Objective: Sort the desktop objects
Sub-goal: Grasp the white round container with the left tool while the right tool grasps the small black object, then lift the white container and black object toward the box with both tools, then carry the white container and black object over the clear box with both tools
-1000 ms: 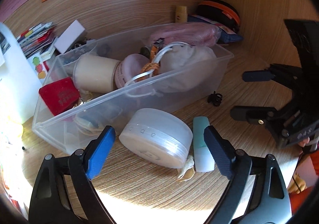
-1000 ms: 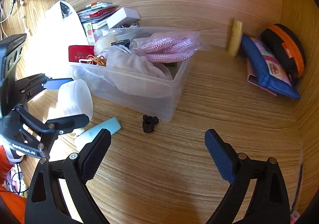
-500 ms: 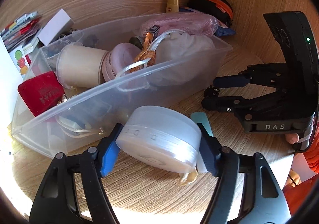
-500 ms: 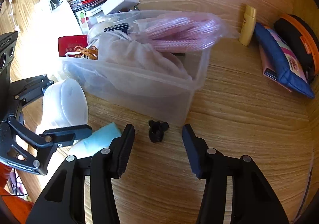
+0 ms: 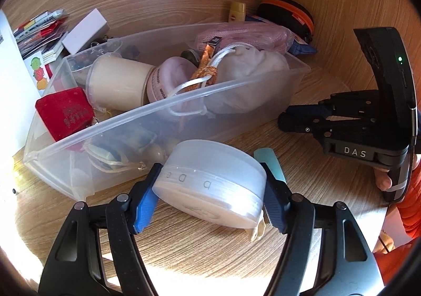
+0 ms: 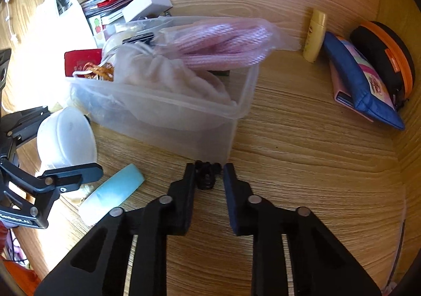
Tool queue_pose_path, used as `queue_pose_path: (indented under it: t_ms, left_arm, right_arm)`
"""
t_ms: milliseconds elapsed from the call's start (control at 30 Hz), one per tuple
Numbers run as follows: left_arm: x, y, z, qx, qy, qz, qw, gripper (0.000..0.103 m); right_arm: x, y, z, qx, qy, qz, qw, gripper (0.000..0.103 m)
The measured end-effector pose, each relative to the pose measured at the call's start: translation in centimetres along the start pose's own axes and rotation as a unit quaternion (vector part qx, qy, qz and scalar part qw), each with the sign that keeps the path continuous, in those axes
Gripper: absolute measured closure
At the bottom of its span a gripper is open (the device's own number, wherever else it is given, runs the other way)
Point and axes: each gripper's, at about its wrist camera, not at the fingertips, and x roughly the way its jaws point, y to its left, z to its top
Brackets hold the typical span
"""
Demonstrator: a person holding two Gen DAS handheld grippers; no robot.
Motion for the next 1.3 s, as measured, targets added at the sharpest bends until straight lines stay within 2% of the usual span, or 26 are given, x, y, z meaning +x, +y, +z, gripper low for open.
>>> queue_pose_path:
  t_ms: [200, 467, 633, 967, 1167, 1300]
  left_arm:
    - [-1.0, 0.2, -0.5, -0.019, -0.016, 0.010, 0.9996, 0.033]
    - [-2.0, 0.0, -0.5, -0.034, -0.041, 0.038, 0.9978, 0.033]
    - [-3.0, 0.4, -0.1, -0.048, -0.061, 0.041, 0.9961, 0.033]
    - [-5.5, 2.1, 0.2, -0.084, -0.088, 0.059, 0.9907, 0.033]
    - [-7.4, 3.1, 1.0, -0.087, -0.114, 0.074, 0.9870, 0.033]
    - [-8.4, 3.5, 2.1, -0.087, -0.135, 0.098, 0.9821, 0.033]
  right_arm:
    - [-0.5, 0.1, -0.9, 0.000, -0.008, 0.002, 1.000, 0.085]
    - [-2.6, -0.1, -1.6, 0.020, -0.039, 0.017, 0.999, 0.085]
    - [-4.7, -0.3, -1.7, 0.024, -0.064, 0.013, 0.998, 0.085]
    - [-8.3, 0.3, -0.5, 0.013, -0.123, 0.019, 0.992, 0.085]
    - [-8.8, 1.7, 0.6, 0.000, -0.143, 0.039, 0.989, 0.085]
    - [-8.5, 2.9, 1.5, -0.011, -0.148, 0.057, 0.987, 0.085]
